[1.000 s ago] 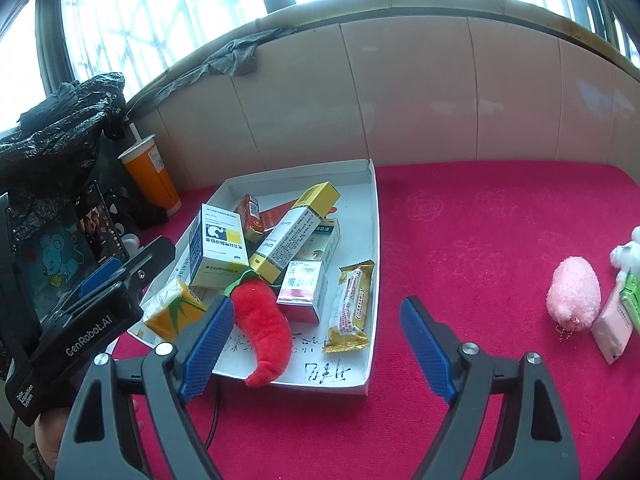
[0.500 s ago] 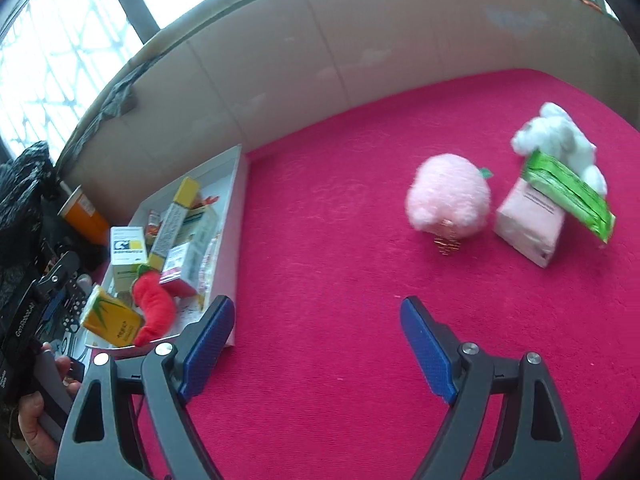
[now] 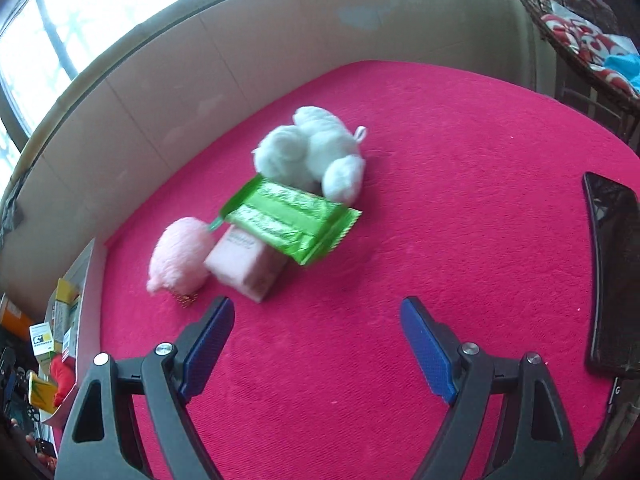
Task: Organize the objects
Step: 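Move both open grippers back toward the remaining loose items, then grasp the pink plush ball with the left gripper while the right grasps the green snack packet, then carry the pink plush ball and green packet over the white tray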
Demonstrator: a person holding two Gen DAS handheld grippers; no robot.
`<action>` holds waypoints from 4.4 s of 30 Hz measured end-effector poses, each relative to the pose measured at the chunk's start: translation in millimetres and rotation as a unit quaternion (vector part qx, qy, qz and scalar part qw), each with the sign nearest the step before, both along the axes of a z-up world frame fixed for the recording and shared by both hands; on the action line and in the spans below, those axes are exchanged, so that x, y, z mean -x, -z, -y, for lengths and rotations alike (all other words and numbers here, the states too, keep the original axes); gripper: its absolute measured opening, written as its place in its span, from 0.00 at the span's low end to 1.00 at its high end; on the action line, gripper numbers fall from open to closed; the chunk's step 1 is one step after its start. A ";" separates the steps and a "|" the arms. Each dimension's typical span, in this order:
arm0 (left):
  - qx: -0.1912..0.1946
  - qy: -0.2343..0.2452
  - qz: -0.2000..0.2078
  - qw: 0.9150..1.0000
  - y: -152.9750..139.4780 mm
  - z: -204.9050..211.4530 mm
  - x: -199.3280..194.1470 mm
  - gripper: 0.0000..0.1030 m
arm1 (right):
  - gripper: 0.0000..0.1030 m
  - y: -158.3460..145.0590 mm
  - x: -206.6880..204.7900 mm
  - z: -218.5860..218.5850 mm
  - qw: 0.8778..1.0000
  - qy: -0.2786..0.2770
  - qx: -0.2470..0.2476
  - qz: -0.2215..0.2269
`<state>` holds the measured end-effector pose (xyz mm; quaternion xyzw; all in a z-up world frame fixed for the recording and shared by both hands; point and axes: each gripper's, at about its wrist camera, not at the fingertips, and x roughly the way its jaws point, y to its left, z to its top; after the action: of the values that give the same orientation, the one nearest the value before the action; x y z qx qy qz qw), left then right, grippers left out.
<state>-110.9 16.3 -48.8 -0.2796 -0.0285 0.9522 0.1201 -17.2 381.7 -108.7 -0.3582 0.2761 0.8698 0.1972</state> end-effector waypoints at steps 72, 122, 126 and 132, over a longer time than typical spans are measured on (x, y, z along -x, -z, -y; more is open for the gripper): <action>0.005 0.220 -0.002 0.976 -22.6 -158.6 0.7 0.51 | 0.39 -73.4 0.1 40.0 0.978 -0.165 -0.050 -0.118; -0.058 0.008 -0.012 0.998 -26.9 37.0 22.6 0.51 | 0.39 -88.7 79.8 234.4 0.932 -0.347 -0.067 -0.077; -0.064 -0.011 -0.011 0.998 -25.9 53.6 26.2 0.51 | 0.39 -89.8 90.1 247.1 0.929 -0.355 -0.068 -0.075; -0.069 -0.034 -0.005 0.997 -21.1 72.8 30.9 0.51 | 0.39 -87.9 101.8 262.4 0.926 -0.365 -0.061 -0.071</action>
<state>-141.8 -56.5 -27.7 -0.2652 -0.1029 0.9527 0.1071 -119.0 119.3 -20.8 -0.3584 0.0857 0.9201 -0.1328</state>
